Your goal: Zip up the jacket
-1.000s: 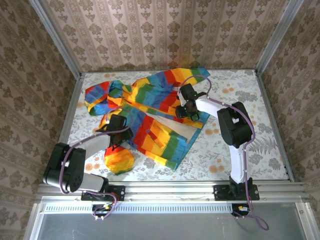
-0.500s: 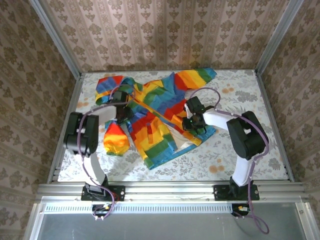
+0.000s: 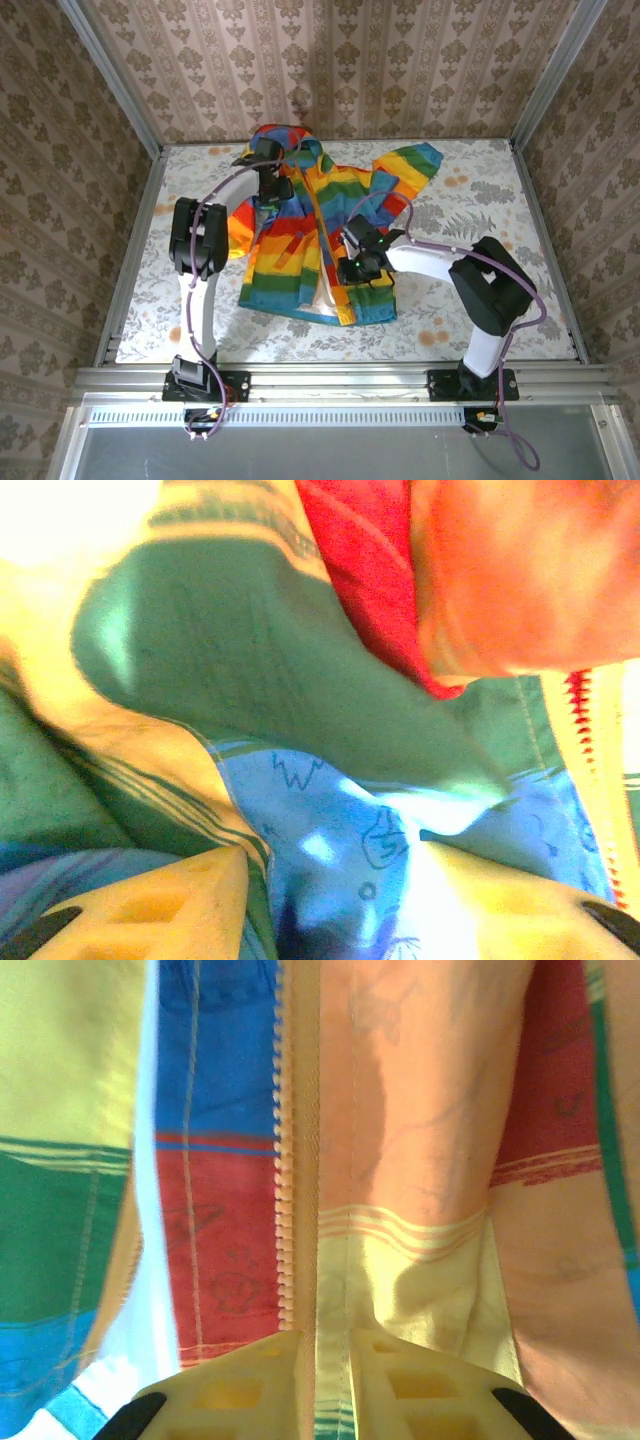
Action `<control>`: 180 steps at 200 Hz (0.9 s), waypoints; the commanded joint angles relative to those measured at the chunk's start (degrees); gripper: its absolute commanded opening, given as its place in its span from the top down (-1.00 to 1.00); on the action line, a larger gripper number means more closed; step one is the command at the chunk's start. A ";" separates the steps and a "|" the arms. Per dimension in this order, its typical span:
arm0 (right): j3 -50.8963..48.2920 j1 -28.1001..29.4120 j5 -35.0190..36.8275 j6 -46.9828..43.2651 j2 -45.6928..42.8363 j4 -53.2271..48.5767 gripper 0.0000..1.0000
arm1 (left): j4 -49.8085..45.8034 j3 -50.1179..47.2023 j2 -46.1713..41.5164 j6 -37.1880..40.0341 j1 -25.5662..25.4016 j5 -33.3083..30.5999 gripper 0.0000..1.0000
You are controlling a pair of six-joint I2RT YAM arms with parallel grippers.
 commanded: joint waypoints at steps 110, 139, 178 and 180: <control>-2.74 -11.30 -2.75 -2.70 -3.72 -3.73 0.60 | 4.09 -32.24 -30.35 3.25 -7.91 5.36 0.16; -4.87 -11.51 -2.87 -2.00 -2.97 -1.91 0.64 | 5.00 -36.50 -34.85 0.92 -18.05 3.50 0.23; -6.76 -12.64 -3.36 -1.71 -1.22 -0.43 0.66 | 8.43 -41.27 -37.43 -6.26 -28.63 1.53 0.24; -6.89 -12.70 -3.38 -1.65 -1.20 -0.38 0.66 | 8.61 -41.61 -37.48 -6.76 -29.07 1.43 0.24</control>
